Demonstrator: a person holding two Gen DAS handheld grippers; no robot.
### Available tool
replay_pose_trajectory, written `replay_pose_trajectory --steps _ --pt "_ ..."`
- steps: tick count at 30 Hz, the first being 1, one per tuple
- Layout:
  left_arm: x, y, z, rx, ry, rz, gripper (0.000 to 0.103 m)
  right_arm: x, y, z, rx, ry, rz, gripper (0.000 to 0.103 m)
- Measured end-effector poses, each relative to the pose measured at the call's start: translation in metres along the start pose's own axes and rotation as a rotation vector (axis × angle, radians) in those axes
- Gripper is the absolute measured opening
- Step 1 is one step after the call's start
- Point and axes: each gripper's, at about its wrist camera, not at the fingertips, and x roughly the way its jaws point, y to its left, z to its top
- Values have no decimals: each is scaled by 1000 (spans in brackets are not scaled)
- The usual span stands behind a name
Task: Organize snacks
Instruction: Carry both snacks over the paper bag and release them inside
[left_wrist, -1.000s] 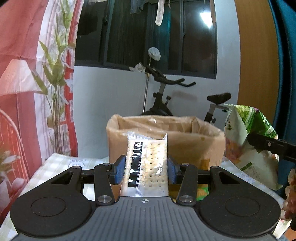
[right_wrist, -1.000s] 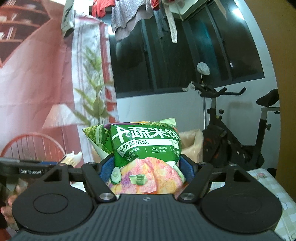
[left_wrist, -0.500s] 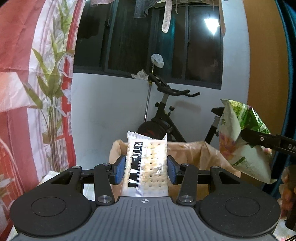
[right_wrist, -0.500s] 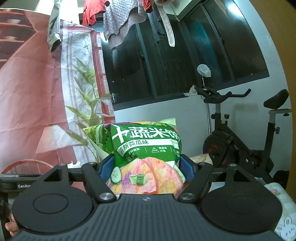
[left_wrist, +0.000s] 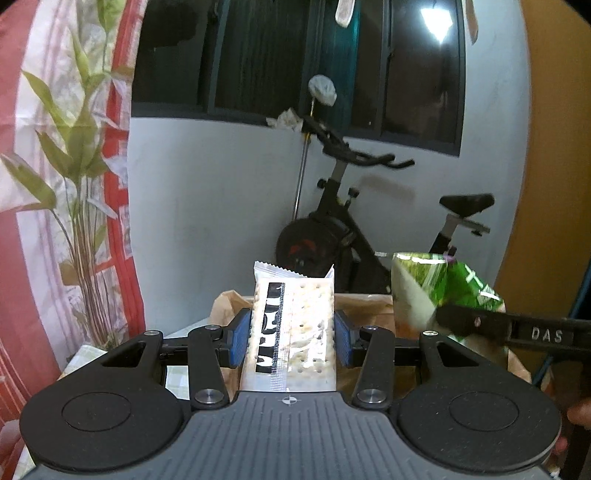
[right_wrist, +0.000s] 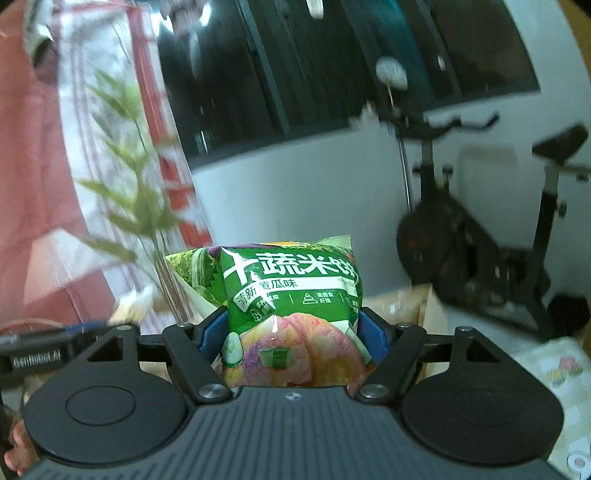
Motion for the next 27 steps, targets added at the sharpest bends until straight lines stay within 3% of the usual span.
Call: replay_pose_trajectory --steps 4,8,10,12,19,27 --pt "21 -2 -1 12 36 2 49 14 -8 -5 42 72 -36 76" --pt "35 -2 -3 2 78 -4 66 24 -21 -9 104 144 -42 79" --pt "35 -3 -4 11 80 16 67 24 -24 -9 114 161 -34 81" --pt "31 -1 -5 2 85 5 67 21 -24 -7 108 164 -42 89" --pt "4 14 -8 -14 80 41 67 5 -18 1 70 142 -56 89" --pt "-48 39 -14 -45 59 65 67 -30 -11 -4 56 100 -9 89"
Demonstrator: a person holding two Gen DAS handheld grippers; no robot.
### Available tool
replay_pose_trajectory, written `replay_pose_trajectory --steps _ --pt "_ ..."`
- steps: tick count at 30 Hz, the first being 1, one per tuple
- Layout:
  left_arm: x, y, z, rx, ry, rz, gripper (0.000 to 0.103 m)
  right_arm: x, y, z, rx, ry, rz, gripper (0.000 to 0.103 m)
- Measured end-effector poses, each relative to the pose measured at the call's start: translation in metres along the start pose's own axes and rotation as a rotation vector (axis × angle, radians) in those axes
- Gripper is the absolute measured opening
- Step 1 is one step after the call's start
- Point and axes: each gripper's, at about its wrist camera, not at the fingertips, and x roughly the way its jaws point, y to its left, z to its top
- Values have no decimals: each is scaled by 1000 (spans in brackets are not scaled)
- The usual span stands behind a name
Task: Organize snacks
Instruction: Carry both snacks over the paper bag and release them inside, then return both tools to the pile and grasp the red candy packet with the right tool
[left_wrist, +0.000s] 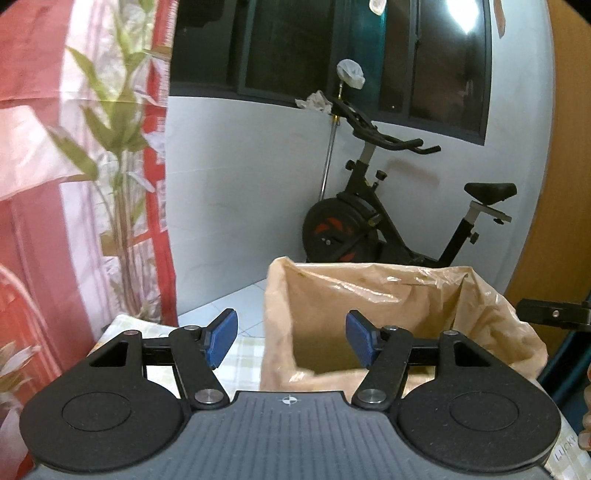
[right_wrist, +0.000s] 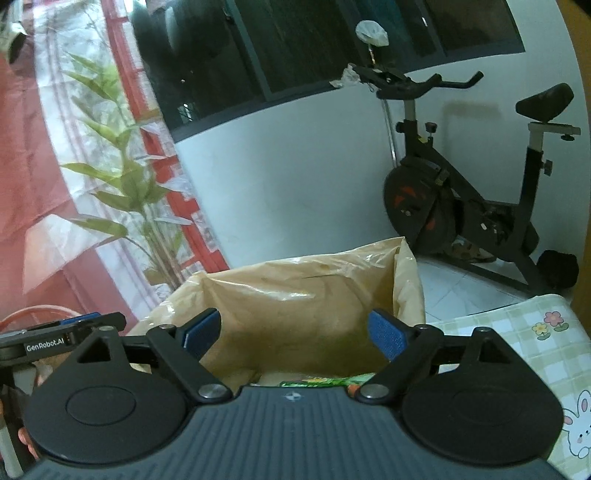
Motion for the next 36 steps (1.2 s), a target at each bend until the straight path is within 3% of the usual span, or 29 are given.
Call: replay_pose_trajectory --steps 8,14,21,27,33,36 --pt "-48 31 -44 -60 4 6 67 -46 15 -37 -113 -73 98 89" --pt "-59 40 -90 -132 35 47 67 -65 21 -79 -212 -61 145 89" --pt "-50 44 -134 -265 113 49 67 -70 20 -130 -262 58 151 83" --pt "-45 32 -153 -211 164 46 67 -70 11 -166 -283 197 125 76" --pt "-45 28 -166 -197 200 22 67 -64 0 -195 -246 354 149 76" --pt "-46 25 -169 -176 213 24 67 -59 0 -210 -274 423 109 76"
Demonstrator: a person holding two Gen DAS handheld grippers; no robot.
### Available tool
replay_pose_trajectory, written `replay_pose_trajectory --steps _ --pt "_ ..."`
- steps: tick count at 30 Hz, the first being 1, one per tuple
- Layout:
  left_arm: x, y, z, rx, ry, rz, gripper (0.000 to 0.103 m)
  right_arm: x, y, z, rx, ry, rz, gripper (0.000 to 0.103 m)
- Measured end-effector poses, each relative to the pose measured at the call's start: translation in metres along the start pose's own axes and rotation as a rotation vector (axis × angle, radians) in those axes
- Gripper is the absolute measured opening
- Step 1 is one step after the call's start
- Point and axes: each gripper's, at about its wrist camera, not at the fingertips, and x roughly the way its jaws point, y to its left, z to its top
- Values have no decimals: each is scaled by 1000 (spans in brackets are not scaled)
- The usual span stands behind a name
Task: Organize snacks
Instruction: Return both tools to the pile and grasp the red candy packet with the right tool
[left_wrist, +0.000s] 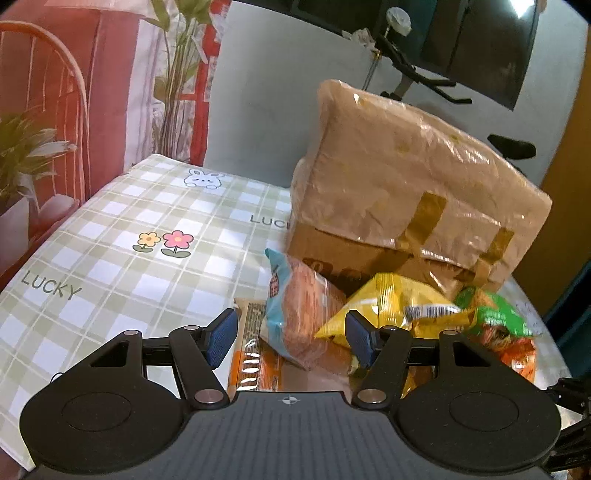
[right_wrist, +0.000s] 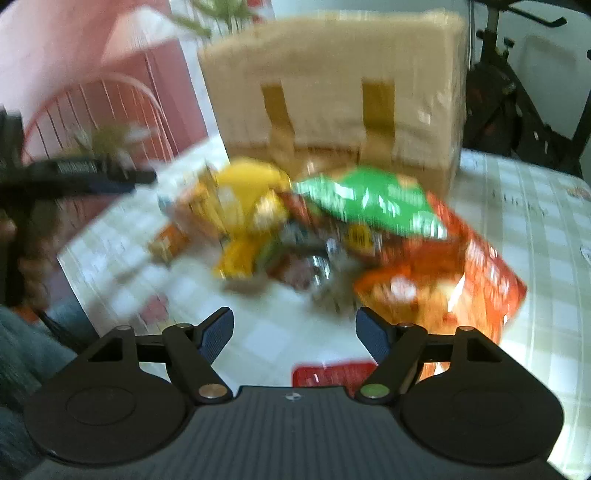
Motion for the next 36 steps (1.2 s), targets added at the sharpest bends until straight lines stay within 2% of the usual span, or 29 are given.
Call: replay_pose_trajectory --steps 6,17,20,21,23,27,36 --pt "2 0 -5 -19 32 1 67 10 -1 -13 -27 88 -87 76" --pt "5 1 -6 -24 39 9 66 27 -3 -25 -13 173 -111 75" --pt "6 -1 -7 -17 42 7 66 27 -4 -26 -15 168 -115 73" --pt "7 -2 -7 -11 42 6 66 27 -4 -26 -18 165 -120 66" --pt "9 -2 -8 -4 47 8 66 27 -5 -25 -28 157 -128 64" --pt "10 1 -8 -15 52 8 66 32 -5 -19 -41 140 -101 59" --pt "10 8 -9 -35 59 20 66 67 11 7 -105 93 -21 54"
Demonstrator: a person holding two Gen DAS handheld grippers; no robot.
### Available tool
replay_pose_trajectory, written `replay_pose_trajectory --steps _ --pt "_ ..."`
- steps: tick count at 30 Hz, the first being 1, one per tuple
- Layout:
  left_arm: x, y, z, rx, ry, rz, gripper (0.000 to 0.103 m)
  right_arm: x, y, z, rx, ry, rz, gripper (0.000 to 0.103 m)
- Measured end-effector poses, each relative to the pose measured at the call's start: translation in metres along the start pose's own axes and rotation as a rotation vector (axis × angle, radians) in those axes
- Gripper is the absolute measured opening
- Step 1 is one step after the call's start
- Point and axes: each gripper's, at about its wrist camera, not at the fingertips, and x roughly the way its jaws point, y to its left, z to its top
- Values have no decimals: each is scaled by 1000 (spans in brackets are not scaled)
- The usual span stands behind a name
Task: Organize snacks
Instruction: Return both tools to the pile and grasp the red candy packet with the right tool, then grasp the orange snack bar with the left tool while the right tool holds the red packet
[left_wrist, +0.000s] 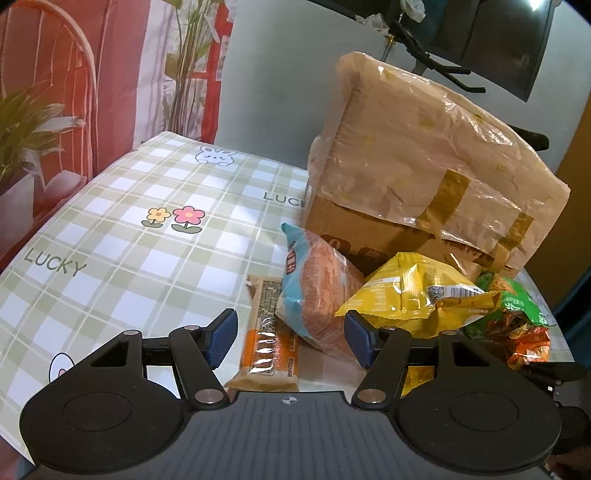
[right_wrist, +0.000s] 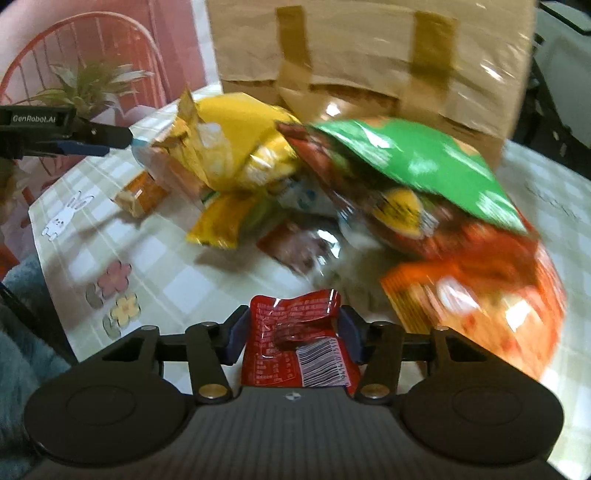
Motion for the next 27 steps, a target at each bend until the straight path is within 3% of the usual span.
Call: replay_pose_trajectory --steps 9,15,19,23,24,27 --pt "6 -3 -3 7 28 -3 66 8 -1 -5 40 -58 22 56" --pt "7 -5 -5 20 32 -7 66 12 16 -5 -42 -50 -14 66" --pt "8 -1 -6 8 35 -1 66 13 21 -8 -84 -54 -41 66" --pt "7 1 -3 23 20 19 66 9 17 -9 -58 -68 -32 57" --pt "6 3 -2 24 16 26 66 6 16 -8 -52 -79 -34 45" --pt "8 9 0 11 20 25 66 0 13 -8 -24 -91 -34 41"
